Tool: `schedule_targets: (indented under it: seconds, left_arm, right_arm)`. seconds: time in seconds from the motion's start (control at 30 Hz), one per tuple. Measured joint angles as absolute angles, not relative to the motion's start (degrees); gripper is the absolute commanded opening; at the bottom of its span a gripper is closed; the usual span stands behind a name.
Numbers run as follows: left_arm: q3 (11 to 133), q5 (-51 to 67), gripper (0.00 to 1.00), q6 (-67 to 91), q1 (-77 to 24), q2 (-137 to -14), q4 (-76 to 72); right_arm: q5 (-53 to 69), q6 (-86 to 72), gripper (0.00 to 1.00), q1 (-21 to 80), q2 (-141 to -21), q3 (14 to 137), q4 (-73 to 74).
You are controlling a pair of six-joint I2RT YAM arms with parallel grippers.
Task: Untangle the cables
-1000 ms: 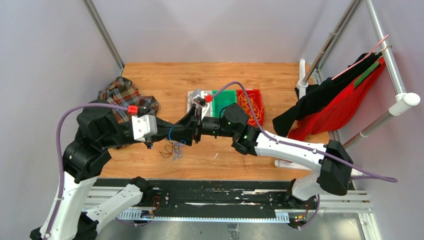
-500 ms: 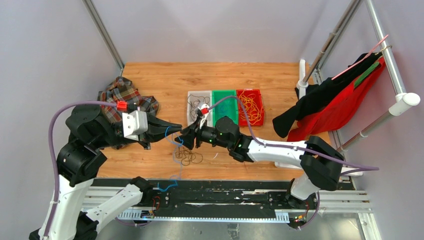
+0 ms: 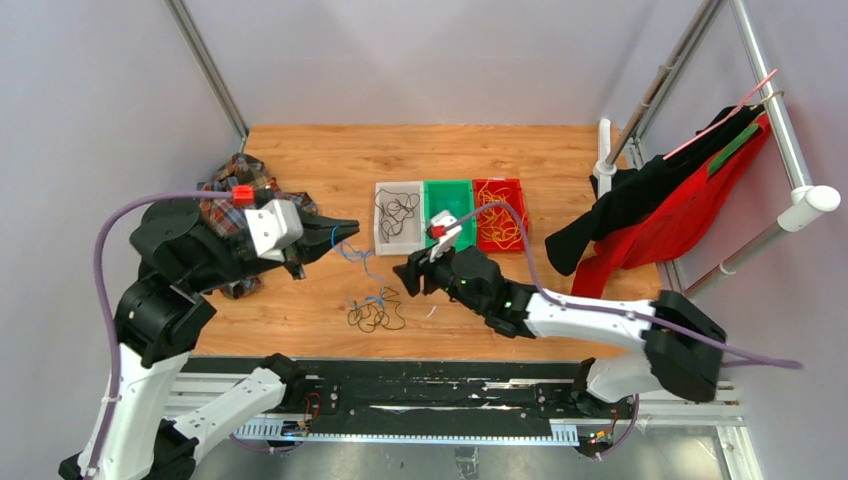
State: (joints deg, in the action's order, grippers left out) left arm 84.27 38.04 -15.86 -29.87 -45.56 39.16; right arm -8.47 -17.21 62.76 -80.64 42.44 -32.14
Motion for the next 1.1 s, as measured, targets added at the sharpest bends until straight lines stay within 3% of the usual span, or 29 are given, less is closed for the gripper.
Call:
schedule_targets:
  seconds: [0.27,0.53,1.1]
  left_arm:
    - [81.7,29.0,0.01,-17.4,-30.3,-56.8,38.3]
    - [83.7,22.5,0.0,-19.9,-33.9,-75.8,35.1]
    - [97.1,7.7,0.01,-29.5,-35.1,-104.6,21.2]
  right_arm:
    - [-32.9,-13.7,0.6,58.8,-63.0,42.5,-19.5]
    - [-49.8,-14.9,0.59,52.6,-55.9,42.5,-6.7]
    - [-56.4,-13.4,0.58,50.4,-55.2,42.5,-2.5]
